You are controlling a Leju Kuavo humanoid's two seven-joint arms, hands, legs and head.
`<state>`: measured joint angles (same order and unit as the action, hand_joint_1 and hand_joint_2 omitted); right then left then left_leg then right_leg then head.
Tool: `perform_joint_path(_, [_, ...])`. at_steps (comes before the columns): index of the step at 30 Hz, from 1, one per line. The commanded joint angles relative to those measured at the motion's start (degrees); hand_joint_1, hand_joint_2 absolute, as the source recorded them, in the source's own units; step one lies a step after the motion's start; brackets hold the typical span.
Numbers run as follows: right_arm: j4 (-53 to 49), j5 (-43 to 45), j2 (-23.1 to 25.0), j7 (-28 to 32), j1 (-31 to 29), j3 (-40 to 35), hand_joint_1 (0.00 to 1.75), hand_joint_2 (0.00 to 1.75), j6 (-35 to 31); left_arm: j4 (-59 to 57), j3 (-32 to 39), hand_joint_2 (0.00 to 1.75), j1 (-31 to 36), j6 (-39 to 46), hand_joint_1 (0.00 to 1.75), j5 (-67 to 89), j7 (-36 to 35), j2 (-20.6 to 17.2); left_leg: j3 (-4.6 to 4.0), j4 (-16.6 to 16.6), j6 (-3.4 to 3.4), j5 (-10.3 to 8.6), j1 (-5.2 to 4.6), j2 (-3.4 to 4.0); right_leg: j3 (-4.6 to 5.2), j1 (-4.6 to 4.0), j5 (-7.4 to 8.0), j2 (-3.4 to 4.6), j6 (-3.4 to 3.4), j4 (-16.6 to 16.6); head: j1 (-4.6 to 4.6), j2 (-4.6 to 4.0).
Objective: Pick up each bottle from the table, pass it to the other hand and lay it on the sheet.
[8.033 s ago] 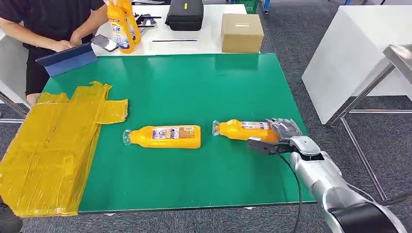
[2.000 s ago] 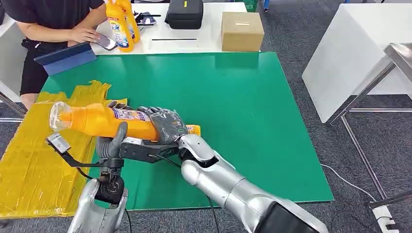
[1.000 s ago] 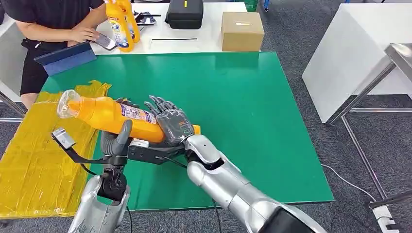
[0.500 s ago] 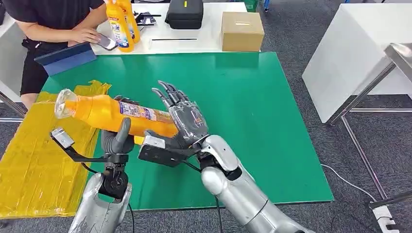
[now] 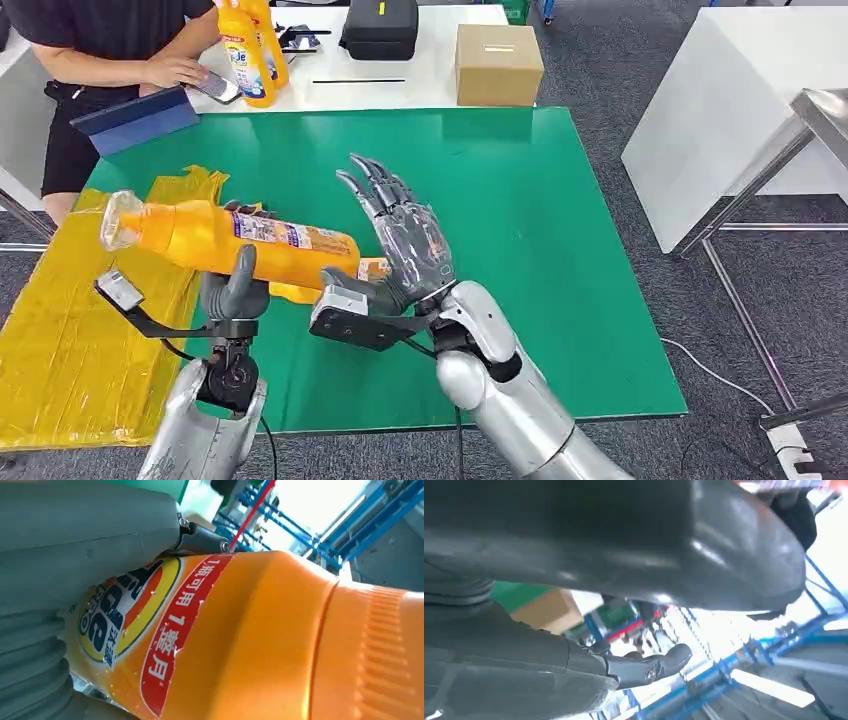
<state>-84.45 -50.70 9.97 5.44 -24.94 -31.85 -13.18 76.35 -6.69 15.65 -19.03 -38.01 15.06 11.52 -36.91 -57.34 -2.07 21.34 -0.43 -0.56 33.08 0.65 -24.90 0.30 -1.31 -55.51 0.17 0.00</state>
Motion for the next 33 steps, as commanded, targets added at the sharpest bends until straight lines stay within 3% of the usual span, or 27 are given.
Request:
perform_joint_path(1, [-6.9,-1.4,-3.6,-0.4,2.2,2.8,0.00,0.00,1.4,-10.7,7.2,1.75,6.9,-2.3,1.75,-0.8,-0.8,-3.8,0.28,0.0,0.19,0.09,0.04,-0.11,-0.34,-0.04,-0.13,-0.17,0.09,0.0,0.00,0.00])
perform_joint_path(4, [-6.5,-2.6,-3.7,-0.4,2.1,2.9,0.00,0.00,1.3,-10.9,8.0,1.75,7.1,-2.0,1.75,-0.7,-1.1,-3.5,0.29,0.0,0.15,0.10,0.02,-0.04,-0.33,-0.02,-0.12,-0.11,0.07,0.0,-0.02,0.00])
perform_joint_path(8, [-12.3,-5.4,-6.7,-0.2,6.9,7.7,0.00,0.00,1.7,-18.1,14.8,1.75,12.0,-4.9,1.75,-3.3,-1.4,-7.9,0.26,0.0,0.15,0.07,0.07,-0.12,-0.35,-0.07,-0.10,-0.17,0.07,0.1,0.00,0.00])
perform_joint_path(14, [-14.8,-9.3,-6.6,0.9,10.3,14.6,0.00,0.00,4.7,-30.1,24.1,1.75,19.3,-7.6,1.75,-1.8,-2.0,-11.2,0.30,0.0,0.22,0.07,0.07,-0.14,-0.38,-0.08,-0.13,-0.23,0.11,0.0,0.00,0.00])
perform_joint_path(24, [-13.7,-10.7,-6.1,2.2,13.4,17.3,0.00,0.00,6.0,-47.1,32.5,1.75,26.4,-5.8,1.75,3.8,2.5,-18.2,0.24,0.0,0.17,0.07,0.08,0.00,-0.29,-0.12,-0.10,-0.06,0.07,0.0,0.02,0.00])
perform_joint_path(29, [-13.9,-11.1,-5.8,2.5,14.2,17.6,0.00,0.00,6.1,-47.2,31.9,1.75,26.5,0.0,1.75,10.7,7.0,-19.0,0.27,0.0,0.20,0.10,0.07,0.03,-0.31,-0.12,-0.13,-0.06,0.08,0.0,0.00,0.00])
perform_joint_path(30, [-14.3,-11.7,-5.5,2.4,14.5,17.7,0.00,0.00,6.4,-46.0,28.6,1.75,25.9,9.5,1.75,19.1,13.1,-19.6,0.39,0.0,0.26,0.16,0.08,0.00,-0.44,-0.12,-0.19,-0.10,0.10,0.0,0.00,0.00])
perform_joint_path(33, [-15.3,-12.8,-5.2,2.2,15.6,17.5,0.00,0.00,6.7,-39.1,29.4,1.75,23.9,20.3,1.75,30.9,15.1,-17.9,0.12,0.0,0.15,0.04,0.07,-0.03,-0.19,-0.12,-0.08,-0.08,0.06,0.0,0.00,0.00])
